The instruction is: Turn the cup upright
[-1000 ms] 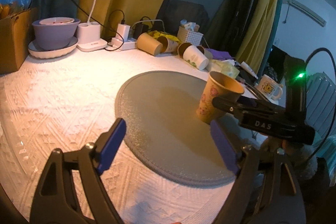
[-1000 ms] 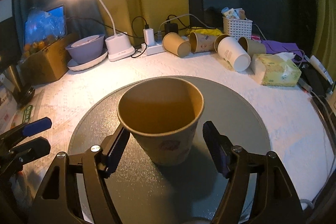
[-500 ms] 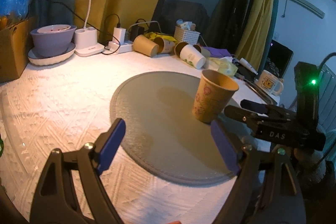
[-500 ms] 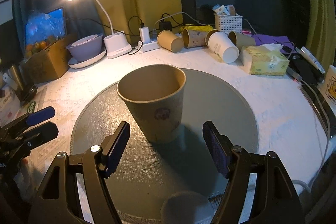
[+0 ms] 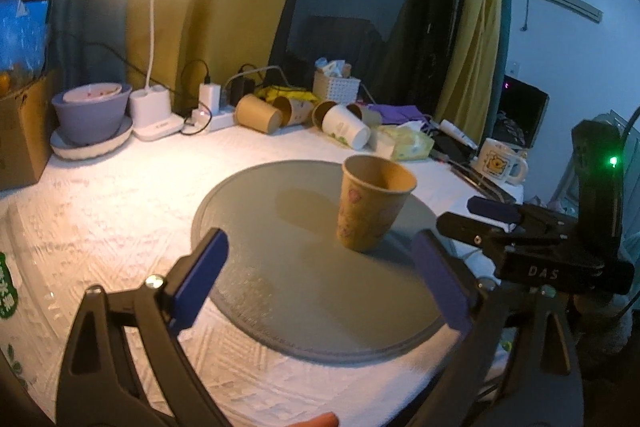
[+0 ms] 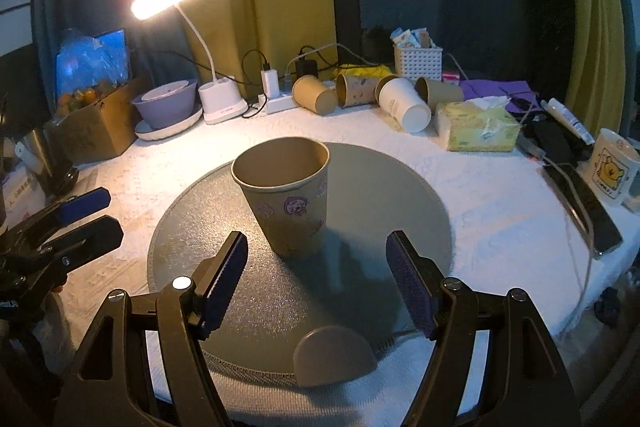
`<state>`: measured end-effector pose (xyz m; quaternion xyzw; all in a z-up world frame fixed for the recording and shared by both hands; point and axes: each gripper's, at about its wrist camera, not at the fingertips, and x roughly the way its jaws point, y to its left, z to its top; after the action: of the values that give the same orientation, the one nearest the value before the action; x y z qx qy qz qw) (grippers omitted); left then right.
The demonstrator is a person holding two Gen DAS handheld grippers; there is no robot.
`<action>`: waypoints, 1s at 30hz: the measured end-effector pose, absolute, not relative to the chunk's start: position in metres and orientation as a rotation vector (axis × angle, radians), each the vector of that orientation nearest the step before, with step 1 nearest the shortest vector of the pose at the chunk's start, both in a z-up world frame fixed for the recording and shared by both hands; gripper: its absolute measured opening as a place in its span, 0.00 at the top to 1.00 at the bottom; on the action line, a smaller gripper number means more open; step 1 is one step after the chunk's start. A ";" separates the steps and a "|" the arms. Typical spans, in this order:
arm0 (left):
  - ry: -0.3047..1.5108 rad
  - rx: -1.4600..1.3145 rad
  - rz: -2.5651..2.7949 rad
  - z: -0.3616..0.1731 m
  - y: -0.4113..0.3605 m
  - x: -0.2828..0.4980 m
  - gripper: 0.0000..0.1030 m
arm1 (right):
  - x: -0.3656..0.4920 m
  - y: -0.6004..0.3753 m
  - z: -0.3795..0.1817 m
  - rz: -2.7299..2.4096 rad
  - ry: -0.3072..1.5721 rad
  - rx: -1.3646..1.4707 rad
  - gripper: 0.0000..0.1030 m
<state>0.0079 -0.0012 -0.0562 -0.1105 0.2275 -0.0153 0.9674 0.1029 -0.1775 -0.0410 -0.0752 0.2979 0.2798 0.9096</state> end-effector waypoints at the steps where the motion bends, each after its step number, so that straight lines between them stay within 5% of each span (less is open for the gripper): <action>1: 0.455 -0.221 -0.033 -0.054 -0.003 0.007 0.08 | 0.101 -0.179 -0.039 0.577 0.608 -0.154 0.27; 30: 0.287 -0.145 -0.032 0.003 -0.033 -0.027 0.08 | 0.057 -0.205 0.023 0.550 0.466 -0.162 0.27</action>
<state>-0.0273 -0.0327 0.0034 -0.0720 0.1429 -0.0159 0.9870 0.0571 -0.2049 0.0227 -0.0791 0.2279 0.2686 0.9326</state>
